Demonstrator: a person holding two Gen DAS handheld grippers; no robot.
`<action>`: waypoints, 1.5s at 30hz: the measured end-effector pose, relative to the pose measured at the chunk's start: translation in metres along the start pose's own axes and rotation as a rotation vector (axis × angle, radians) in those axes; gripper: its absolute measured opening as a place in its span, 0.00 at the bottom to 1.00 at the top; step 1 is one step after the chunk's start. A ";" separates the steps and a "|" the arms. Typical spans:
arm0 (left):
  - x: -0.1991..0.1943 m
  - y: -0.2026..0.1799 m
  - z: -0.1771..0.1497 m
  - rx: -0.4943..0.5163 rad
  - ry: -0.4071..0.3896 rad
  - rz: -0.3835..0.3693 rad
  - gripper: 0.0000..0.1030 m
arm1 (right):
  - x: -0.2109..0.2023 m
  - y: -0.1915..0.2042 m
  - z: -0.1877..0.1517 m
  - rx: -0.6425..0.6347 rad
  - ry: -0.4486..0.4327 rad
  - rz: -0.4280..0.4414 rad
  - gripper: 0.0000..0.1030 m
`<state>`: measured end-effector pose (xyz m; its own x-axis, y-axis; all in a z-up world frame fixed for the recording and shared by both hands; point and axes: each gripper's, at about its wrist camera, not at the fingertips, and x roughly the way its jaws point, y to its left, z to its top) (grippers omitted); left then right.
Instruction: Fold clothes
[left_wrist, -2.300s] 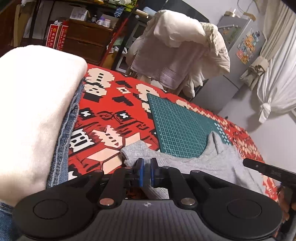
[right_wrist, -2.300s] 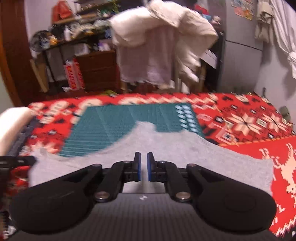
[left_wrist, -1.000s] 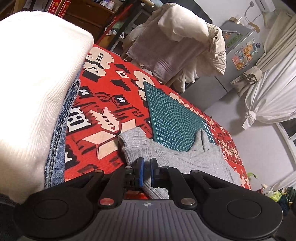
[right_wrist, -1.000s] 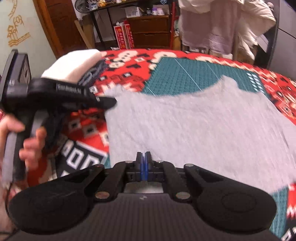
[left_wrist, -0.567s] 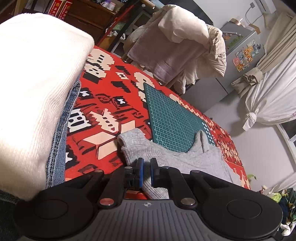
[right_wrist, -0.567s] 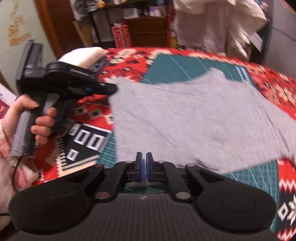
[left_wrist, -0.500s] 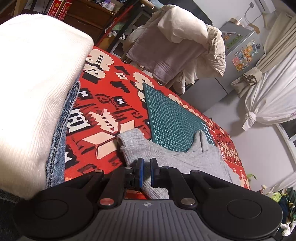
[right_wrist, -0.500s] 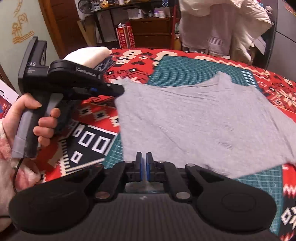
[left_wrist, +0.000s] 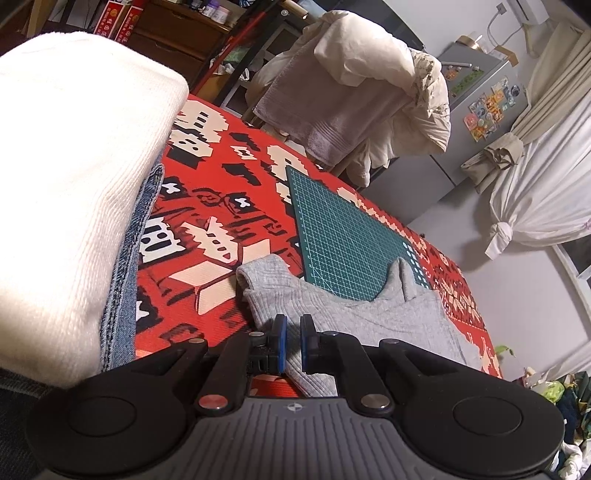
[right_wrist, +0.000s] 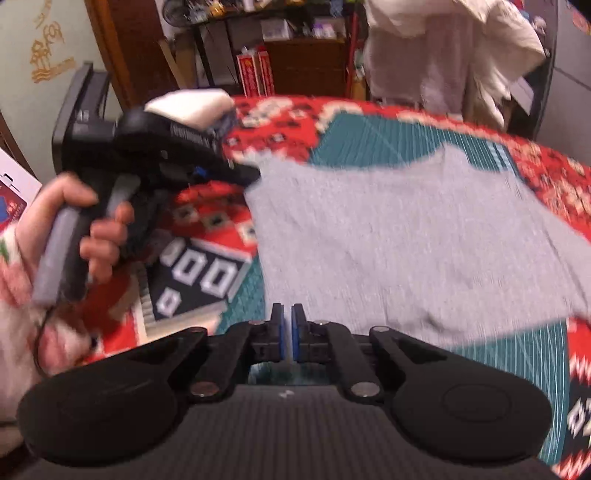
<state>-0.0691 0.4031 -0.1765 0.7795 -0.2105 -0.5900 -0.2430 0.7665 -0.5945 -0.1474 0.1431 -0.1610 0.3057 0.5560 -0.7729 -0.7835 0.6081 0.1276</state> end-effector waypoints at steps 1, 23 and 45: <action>-0.001 0.000 0.000 0.001 -0.001 0.001 0.07 | 0.001 0.001 0.000 -0.004 0.000 -0.002 0.04; -0.005 0.005 0.002 -0.013 -0.010 -0.004 0.07 | 0.008 0.012 0.020 -0.034 -0.051 -0.016 0.03; 0.005 0.004 0.002 0.020 -0.012 0.048 0.02 | 0.020 0.002 0.007 -0.016 -0.019 -0.005 0.02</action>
<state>-0.0649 0.4060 -0.1806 0.7742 -0.1656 -0.6109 -0.2690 0.7875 -0.5545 -0.1392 0.1593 -0.1725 0.3201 0.5636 -0.7615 -0.7901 0.6023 0.1136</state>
